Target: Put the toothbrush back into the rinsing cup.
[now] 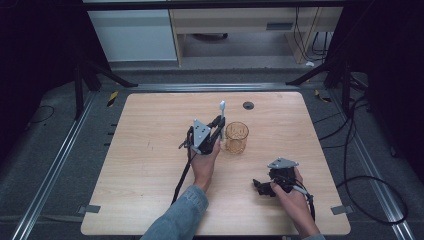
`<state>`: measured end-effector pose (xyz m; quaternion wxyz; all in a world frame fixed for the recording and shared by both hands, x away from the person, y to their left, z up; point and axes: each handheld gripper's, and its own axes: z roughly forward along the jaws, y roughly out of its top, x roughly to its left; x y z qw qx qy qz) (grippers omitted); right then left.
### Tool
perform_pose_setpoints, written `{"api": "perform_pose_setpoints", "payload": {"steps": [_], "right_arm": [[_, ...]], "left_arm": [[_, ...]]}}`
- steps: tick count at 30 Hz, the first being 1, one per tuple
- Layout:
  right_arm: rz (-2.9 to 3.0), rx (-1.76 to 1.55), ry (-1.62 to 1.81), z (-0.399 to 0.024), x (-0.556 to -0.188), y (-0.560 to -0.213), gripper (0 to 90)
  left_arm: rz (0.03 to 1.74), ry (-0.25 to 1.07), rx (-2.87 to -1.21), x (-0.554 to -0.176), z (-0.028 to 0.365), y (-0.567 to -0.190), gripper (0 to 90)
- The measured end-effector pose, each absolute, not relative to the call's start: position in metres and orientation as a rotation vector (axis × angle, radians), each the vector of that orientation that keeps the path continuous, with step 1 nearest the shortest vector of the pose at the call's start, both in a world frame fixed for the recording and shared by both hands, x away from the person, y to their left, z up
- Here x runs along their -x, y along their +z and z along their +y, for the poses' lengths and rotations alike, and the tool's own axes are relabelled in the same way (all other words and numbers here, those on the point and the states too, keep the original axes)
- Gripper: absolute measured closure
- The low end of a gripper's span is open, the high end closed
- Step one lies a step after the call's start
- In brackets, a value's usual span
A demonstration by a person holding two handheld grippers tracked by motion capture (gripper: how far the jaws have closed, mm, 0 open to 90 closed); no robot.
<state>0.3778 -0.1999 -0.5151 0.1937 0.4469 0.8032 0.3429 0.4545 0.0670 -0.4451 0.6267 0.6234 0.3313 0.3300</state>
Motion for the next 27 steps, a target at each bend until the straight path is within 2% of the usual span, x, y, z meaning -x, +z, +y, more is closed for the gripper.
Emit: {"api": "perform_pose_setpoints", "payload": {"steps": [27], "right_arm": [[2.254,-1.254,0.962,-0.2,-0.378,-0.515,0.4]], "left_arm": [[0.754,0.789,-1.538,-0.449,0.071,-0.458,78.7]]}}
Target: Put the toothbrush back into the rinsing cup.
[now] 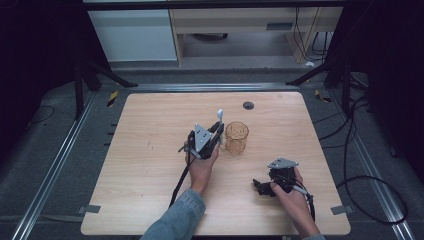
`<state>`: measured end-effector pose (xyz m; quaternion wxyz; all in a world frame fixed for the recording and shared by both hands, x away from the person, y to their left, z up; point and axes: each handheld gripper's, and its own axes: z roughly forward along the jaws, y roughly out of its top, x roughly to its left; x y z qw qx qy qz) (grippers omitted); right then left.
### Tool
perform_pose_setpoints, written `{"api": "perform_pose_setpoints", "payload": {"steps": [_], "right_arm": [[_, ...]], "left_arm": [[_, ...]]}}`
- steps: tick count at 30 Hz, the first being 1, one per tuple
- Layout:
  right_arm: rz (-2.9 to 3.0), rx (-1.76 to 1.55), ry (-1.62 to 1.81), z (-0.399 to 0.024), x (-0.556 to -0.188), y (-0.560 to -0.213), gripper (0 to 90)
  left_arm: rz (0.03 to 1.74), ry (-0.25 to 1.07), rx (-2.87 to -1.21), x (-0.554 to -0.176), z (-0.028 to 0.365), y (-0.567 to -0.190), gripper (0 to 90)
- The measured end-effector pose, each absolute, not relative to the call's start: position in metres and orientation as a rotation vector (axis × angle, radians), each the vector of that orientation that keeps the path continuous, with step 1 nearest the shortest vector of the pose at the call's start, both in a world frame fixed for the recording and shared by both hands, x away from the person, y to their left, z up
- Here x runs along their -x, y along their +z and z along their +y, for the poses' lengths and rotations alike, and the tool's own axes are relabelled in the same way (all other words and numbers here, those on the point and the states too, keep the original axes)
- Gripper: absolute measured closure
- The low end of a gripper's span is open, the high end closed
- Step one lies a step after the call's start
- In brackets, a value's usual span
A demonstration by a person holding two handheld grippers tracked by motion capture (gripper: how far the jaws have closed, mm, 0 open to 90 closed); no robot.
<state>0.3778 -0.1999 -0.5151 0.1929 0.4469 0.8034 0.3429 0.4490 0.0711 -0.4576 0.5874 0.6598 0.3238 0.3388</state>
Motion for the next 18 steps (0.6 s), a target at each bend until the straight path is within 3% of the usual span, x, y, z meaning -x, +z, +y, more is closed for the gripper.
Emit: {"api": "perform_pose_setpoints", "payload": {"steps": [18], "right_arm": [[2.255,-1.254,0.962,-0.1999,-0.3778,-0.5151,0.4]], "left_arm": [[0.769,0.781,-1.569,-0.4487,0.0693,-0.4626,78.7]]}}
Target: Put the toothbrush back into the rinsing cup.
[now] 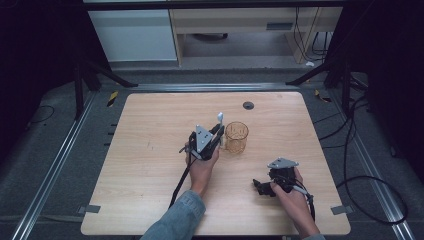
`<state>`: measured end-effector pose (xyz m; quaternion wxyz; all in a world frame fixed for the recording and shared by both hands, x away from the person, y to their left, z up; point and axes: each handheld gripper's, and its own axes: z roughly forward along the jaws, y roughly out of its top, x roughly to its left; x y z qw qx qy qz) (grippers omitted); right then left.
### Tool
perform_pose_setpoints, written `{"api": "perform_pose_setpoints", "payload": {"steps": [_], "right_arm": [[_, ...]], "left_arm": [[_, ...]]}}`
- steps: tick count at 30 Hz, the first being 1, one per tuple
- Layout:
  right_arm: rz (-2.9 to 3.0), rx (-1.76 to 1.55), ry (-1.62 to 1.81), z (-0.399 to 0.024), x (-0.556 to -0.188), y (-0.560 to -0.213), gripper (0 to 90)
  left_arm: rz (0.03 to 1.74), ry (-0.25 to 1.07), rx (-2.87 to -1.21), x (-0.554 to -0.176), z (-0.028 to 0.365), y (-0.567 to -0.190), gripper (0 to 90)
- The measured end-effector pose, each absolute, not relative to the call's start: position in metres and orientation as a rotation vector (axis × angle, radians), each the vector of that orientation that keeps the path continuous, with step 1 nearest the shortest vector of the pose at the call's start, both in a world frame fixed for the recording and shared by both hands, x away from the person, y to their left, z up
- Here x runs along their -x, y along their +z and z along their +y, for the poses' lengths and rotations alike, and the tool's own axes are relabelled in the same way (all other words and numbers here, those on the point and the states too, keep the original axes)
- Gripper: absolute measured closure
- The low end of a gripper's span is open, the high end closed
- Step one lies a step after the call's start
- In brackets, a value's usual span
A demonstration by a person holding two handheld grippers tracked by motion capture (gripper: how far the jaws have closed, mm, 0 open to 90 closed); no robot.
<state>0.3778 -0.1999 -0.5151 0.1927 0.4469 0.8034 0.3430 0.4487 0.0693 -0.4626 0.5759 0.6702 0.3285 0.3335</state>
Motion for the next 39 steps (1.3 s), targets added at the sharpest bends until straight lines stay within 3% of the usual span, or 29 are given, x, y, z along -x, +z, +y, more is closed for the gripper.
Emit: {"api": "perform_pose_setpoints", "payload": {"steps": [39], "right_arm": [[2.253,-1.256,0.961,-0.1998,-0.3778,-0.5151,0.4]], "left_arm": [[0.79,0.755,-1.609,-0.4511,0.0682,-0.4715,78.5]]}}
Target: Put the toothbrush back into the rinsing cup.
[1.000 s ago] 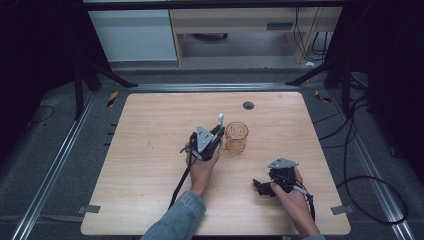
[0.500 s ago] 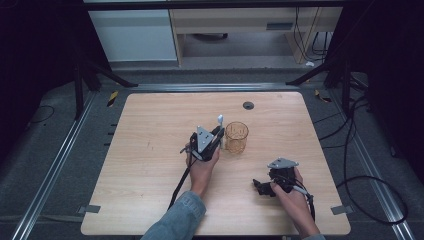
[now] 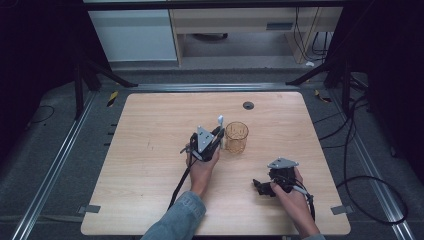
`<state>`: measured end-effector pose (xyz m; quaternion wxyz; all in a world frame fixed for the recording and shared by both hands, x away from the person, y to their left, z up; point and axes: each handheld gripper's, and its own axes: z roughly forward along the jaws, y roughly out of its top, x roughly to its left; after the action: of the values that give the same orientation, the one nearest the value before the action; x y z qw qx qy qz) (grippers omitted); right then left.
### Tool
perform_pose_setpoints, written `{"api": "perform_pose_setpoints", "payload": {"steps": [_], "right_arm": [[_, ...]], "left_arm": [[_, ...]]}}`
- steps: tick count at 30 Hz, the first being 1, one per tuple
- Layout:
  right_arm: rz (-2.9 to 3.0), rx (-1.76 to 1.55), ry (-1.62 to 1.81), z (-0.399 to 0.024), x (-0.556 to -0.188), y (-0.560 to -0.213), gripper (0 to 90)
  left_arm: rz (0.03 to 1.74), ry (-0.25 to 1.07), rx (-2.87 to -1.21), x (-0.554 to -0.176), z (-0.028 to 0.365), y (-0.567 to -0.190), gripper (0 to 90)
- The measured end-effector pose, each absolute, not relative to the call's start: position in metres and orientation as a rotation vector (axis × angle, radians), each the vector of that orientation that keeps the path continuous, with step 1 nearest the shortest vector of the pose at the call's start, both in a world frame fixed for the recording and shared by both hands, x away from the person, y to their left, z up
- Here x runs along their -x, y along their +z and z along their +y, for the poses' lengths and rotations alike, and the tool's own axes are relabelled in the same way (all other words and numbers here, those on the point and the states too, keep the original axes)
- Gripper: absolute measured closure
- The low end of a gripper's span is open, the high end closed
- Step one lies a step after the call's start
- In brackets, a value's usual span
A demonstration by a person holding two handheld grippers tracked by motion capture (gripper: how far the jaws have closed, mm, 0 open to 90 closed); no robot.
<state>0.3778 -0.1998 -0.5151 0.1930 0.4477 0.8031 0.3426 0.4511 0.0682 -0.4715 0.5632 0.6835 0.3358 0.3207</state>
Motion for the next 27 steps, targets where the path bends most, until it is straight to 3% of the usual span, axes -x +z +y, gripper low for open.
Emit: {"api": "perform_pose_setpoints", "payload": {"steps": [11,27], "right_arm": [[2.254,-1.255,0.96,-0.1999,-0.3779,-0.5151,0.4],[2.253,-1.256,0.961,-0.1998,-0.3778,-0.5151,0.4]], "left_arm": [[0.799,0.753,-1.615,-0.4515,0.0709,-0.4709,77.1],[0.808,0.728,-1.628,-0.449,0.0769,-0.4666,56.1]]}}
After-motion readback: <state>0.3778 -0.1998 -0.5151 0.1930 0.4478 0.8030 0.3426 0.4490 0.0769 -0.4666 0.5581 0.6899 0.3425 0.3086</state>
